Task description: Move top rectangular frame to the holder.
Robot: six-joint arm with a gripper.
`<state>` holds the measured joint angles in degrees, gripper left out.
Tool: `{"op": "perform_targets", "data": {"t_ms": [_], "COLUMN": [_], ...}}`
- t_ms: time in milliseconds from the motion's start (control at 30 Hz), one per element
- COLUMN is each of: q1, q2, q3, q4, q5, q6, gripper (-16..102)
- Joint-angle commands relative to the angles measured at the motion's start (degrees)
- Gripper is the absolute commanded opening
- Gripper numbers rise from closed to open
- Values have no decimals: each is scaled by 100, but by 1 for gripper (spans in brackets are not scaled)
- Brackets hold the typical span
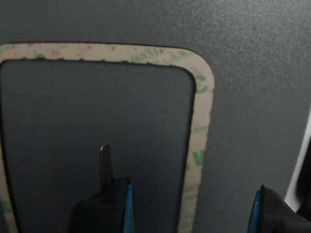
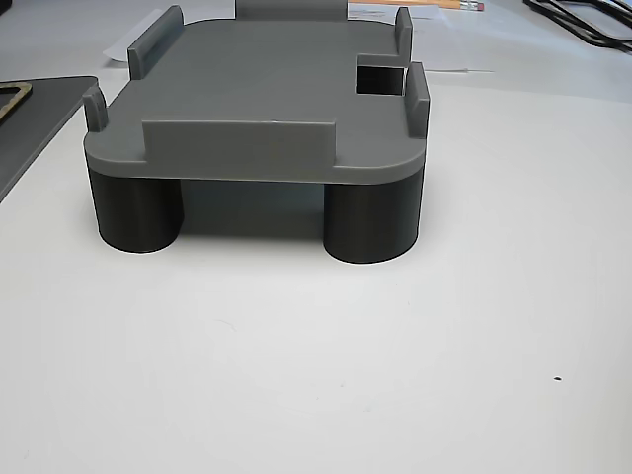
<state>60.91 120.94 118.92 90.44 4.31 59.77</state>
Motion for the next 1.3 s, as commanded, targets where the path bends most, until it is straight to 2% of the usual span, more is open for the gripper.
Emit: {"op": "perform_targets", "data": {"t_ms": [0,233,467,633,1267], "q1": [18,316,413,422,422], "q2": [79,97,-97,-105,-264], "q3": [141,765,1028,1274,1547], "q4": [-229,-888,-1266,-1494,-1705], "q5": [-9,35,79,79,149], "q6": [185,536,721,773,712], "gripper": [100,100,97,99,93]}}
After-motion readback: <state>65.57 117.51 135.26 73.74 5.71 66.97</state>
